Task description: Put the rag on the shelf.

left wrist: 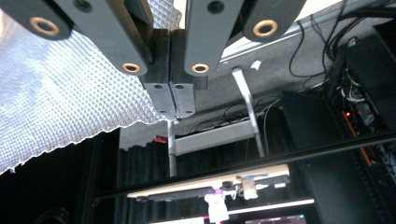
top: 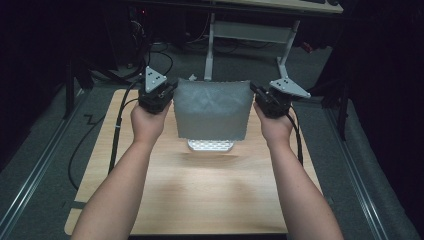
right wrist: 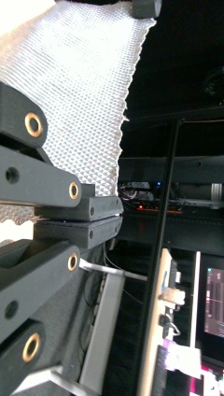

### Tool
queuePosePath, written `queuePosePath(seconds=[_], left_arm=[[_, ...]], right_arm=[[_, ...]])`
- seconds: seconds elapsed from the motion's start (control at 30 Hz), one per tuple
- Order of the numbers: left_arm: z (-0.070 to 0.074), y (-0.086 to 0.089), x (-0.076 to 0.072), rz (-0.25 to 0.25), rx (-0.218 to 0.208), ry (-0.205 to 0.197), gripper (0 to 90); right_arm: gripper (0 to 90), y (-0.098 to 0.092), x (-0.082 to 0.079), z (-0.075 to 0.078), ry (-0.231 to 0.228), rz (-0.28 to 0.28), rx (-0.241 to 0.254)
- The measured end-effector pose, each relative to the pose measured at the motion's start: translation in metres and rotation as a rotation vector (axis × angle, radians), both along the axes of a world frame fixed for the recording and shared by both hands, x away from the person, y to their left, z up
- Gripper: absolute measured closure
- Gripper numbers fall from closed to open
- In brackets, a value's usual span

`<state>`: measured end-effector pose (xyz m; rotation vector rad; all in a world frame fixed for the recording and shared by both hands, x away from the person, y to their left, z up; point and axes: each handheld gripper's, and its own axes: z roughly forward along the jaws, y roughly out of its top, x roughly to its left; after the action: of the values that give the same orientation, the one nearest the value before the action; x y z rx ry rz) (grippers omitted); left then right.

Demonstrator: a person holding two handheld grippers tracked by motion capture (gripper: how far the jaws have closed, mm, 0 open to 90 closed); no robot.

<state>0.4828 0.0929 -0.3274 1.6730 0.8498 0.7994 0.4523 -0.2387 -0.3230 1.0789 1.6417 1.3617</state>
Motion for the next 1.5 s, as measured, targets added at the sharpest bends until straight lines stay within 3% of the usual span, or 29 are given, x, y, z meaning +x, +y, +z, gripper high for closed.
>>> queuePosePath(seconds=[0.03, 0.3, 0.5, 0.57, 0.97, 1.5], left_arm=[[-0.002, -0.001, 0.003, 0.004, 0.005, 0.005, 89.5], [-0.027, -0.007, 0.026, -0.004, 0.053, 0.095, 89.4], [-0.056, -0.004, 0.031, -0.017, 0.09, 0.184, 89.4], [-0.064, -0.004, 0.029, -0.03, 0.102, 0.187, 89.4], [-0.102, 0.001, 0.013, -0.086, 0.062, 0.262, 89.4], [-0.123, -0.002, -0.002, -0.142, 0.034, 0.3, 89.4]], right_arm=[[90.0, 0.0, 0.004, -0.001, 0.008, 0.0, 0.006], [90.0, 0.0, 0.028, -0.021, 0.069, -0.027, -0.093], [90.0, 0.004, 0.039, -0.041, 0.126, -0.004, -0.128], [90.0, 0.005, 0.039, -0.048, 0.141, 0.005, -0.137], [90.0, 0.003, 0.029, -0.082, 0.197, 0.038, -0.147], [90.0, 0.008, 0.011, -0.113, 0.234, 0.079, -0.12]])
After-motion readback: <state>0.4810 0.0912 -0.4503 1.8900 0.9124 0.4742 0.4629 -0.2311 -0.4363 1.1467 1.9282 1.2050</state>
